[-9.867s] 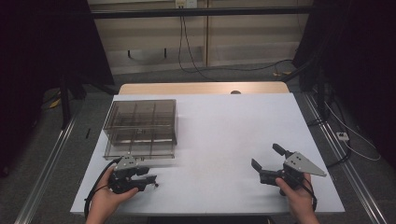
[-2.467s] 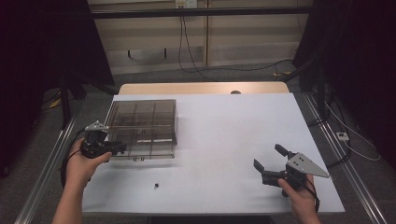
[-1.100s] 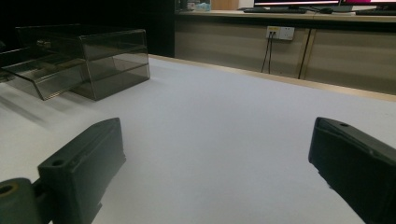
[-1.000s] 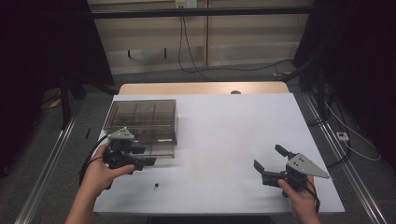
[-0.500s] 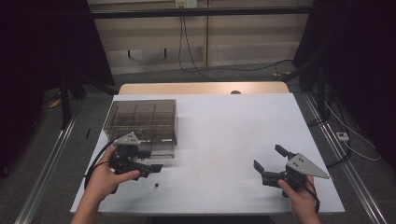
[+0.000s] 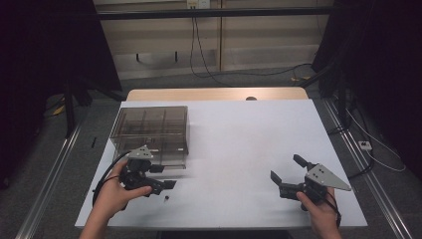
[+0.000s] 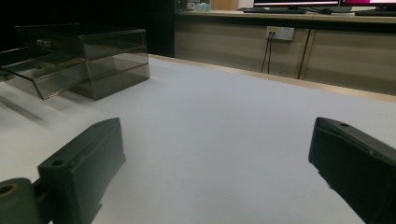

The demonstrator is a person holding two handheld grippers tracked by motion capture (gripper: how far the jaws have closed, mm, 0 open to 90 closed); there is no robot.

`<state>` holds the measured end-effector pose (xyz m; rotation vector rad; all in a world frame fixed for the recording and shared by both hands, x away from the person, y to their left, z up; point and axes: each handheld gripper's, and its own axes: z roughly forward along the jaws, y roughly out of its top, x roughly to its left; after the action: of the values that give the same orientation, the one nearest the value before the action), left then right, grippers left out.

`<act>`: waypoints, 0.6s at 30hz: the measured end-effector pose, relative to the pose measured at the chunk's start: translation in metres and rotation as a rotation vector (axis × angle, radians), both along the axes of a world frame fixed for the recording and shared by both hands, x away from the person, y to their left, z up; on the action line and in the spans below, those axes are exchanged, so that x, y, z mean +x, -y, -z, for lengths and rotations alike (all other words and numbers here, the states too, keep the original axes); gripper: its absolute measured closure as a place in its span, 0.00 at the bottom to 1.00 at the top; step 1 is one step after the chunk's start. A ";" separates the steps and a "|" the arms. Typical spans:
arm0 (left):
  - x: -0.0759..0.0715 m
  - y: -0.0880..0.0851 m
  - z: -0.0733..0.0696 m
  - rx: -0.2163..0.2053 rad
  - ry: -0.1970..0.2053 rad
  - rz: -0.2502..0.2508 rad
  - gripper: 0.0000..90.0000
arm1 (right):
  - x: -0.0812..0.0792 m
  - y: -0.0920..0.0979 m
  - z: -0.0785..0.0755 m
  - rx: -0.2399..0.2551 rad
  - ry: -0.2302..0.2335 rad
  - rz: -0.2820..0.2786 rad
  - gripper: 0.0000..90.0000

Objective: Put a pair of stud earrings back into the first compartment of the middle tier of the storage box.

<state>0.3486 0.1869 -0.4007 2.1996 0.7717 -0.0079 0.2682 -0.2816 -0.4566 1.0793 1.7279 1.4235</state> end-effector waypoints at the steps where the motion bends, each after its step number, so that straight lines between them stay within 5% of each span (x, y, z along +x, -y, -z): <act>1: -0.001 0.001 0.001 0.002 0.001 -0.005 0.27 | 0.000 0.000 0.000 -0.001 0.000 0.000 0.03; 18: -0.008 -0.001 0.018 0.019 -0.006 -0.013 0.36 | 0.000 0.000 0.000 0.000 0.000 -0.003 0.03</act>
<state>0.3410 0.1876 -0.4191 2.2132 0.7921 -0.0015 0.2679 -0.2813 -0.4564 1.0778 1.7302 1.4248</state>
